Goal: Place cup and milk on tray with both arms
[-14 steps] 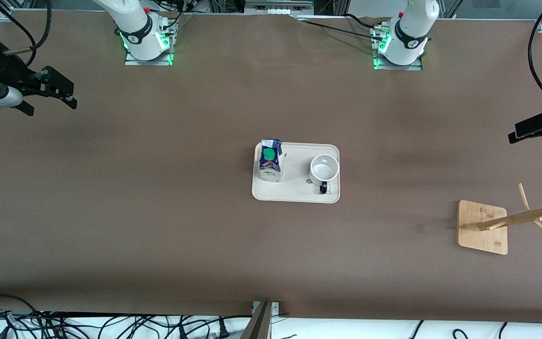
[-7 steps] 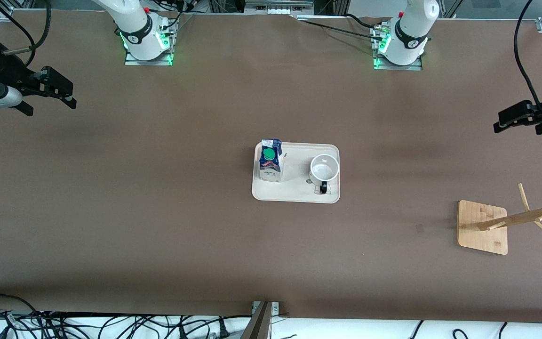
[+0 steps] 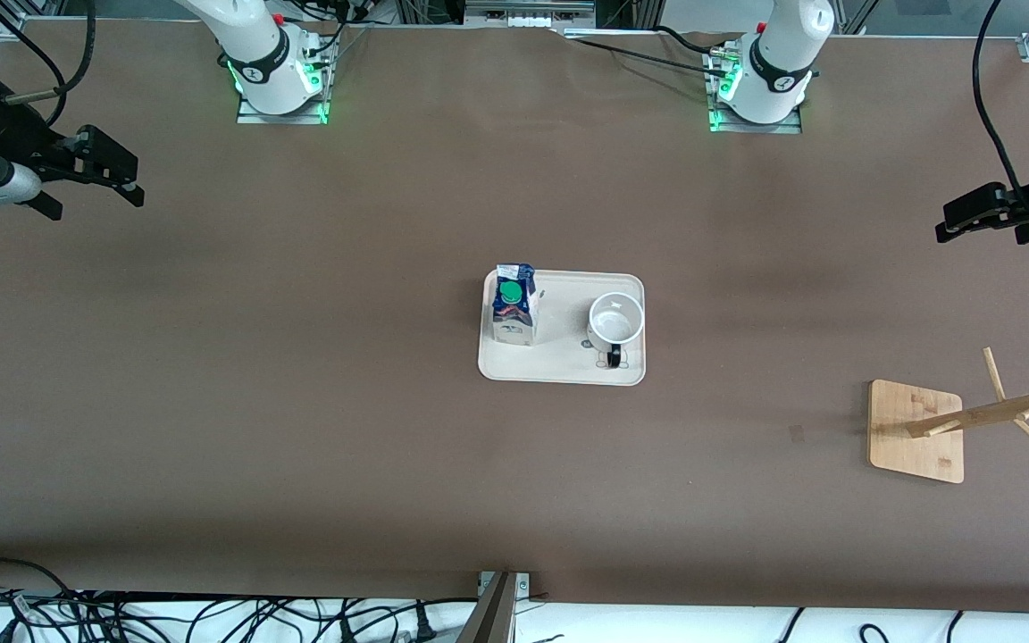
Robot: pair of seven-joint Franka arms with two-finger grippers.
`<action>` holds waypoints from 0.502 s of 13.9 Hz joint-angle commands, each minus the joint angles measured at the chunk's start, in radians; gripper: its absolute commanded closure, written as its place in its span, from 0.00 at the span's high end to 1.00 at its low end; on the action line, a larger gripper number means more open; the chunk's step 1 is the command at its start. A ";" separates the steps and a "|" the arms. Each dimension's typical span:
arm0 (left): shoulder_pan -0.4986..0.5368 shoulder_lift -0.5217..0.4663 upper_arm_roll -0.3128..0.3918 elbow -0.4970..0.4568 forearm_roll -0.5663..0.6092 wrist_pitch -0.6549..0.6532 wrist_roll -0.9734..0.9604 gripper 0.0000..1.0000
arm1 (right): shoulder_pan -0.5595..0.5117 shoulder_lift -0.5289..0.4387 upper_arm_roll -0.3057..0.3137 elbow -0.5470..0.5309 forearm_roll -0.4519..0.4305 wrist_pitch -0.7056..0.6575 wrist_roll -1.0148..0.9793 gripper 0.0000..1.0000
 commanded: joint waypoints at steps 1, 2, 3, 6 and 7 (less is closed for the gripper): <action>-0.018 -0.024 0.018 -0.020 -0.001 -0.004 0.004 1.00 | 0.000 0.040 0.002 0.049 0.011 -0.012 -0.016 1.00; -0.015 -0.024 0.016 -0.022 -0.001 -0.004 0.005 1.00 | 0.005 0.051 0.007 0.049 0.012 -0.006 -0.002 1.00; 0.000 -0.026 0.015 -0.023 -0.002 -0.004 0.007 1.00 | 0.008 0.054 0.008 0.049 0.012 -0.006 -0.001 1.00; 0.023 -0.024 0.006 -0.023 -0.002 -0.004 0.010 1.00 | 0.008 0.052 0.009 0.051 0.012 -0.005 -0.010 1.00; 0.025 -0.024 0.004 -0.025 -0.002 -0.004 0.010 1.00 | 0.008 0.052 0.009 0.055 0.008 -0.012 -0.010 1.00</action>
